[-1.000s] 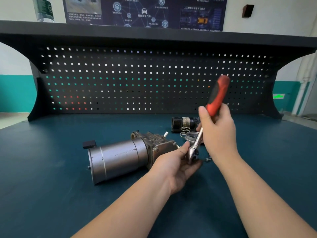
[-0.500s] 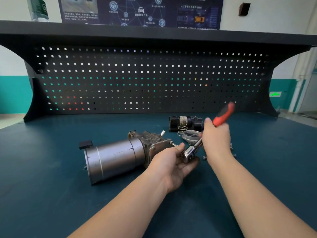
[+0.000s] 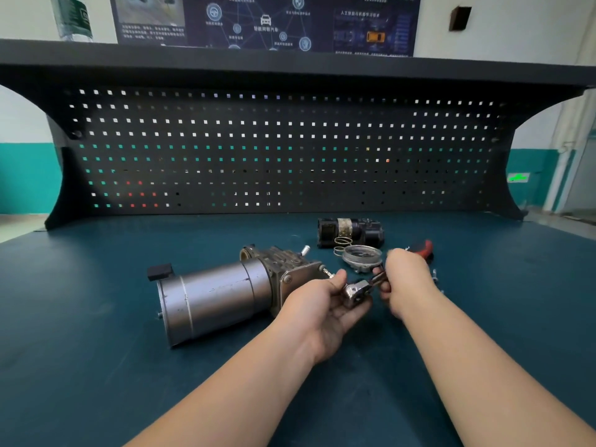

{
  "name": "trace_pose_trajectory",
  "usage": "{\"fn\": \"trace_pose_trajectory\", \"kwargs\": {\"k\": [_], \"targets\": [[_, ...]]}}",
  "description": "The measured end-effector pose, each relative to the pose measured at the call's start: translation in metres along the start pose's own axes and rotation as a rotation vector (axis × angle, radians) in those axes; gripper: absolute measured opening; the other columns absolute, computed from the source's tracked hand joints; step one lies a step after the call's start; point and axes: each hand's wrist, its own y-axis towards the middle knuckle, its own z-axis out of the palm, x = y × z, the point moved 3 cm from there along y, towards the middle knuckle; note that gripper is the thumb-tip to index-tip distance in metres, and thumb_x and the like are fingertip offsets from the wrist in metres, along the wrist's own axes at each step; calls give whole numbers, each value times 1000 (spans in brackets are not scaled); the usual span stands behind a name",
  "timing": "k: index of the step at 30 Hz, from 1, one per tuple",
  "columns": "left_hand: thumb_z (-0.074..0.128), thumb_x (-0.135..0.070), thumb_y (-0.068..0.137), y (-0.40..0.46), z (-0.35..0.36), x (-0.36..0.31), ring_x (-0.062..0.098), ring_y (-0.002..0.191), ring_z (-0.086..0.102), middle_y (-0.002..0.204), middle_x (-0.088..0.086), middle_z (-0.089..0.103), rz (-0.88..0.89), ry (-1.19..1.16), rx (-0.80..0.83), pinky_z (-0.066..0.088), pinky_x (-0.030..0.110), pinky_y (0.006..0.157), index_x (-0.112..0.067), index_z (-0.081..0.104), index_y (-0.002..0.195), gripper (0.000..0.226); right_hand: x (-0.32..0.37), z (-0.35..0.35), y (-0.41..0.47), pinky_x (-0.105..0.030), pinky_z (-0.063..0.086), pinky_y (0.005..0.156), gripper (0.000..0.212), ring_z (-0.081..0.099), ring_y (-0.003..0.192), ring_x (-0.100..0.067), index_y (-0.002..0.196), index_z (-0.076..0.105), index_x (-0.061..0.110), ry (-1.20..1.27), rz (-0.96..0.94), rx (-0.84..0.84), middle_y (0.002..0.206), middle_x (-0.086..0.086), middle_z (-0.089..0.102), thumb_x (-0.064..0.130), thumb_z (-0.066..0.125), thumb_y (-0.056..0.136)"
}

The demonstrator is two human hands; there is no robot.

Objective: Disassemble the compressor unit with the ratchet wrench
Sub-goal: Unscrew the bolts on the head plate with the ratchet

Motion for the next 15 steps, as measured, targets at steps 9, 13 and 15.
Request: {"fn": "trace_pose_trajectory", "kwargs": {"k": [9,13,15], "targets": [[63,-8,88,-1,0,0,25,66,69,80,17,70,16,24,74,59,34,56,6,65,91,15,34,16,-49,-24,48,59,9,58,58,-8,95,50,39,-187,-1053,285,65,13,59,45,54,89],[57,-4,90,2,-1,-4,25,62,69,72,17,69,21,-6,44,58,36,52,6,61,93,11,28,16,-44,-24,48,57,18,59,57,-10,85,50,30,-140,-951,66,61,8,60,47,54,90],[57,-6,91,3,0,-4,28,72,66,75,18,67,13,-28,52,59,38,57,6,59,88,12,21,8,-20,-22,44,50,25,58,52,-12,83,52,22,-159,-642,-119,59,5,60,45,51,94]]}}
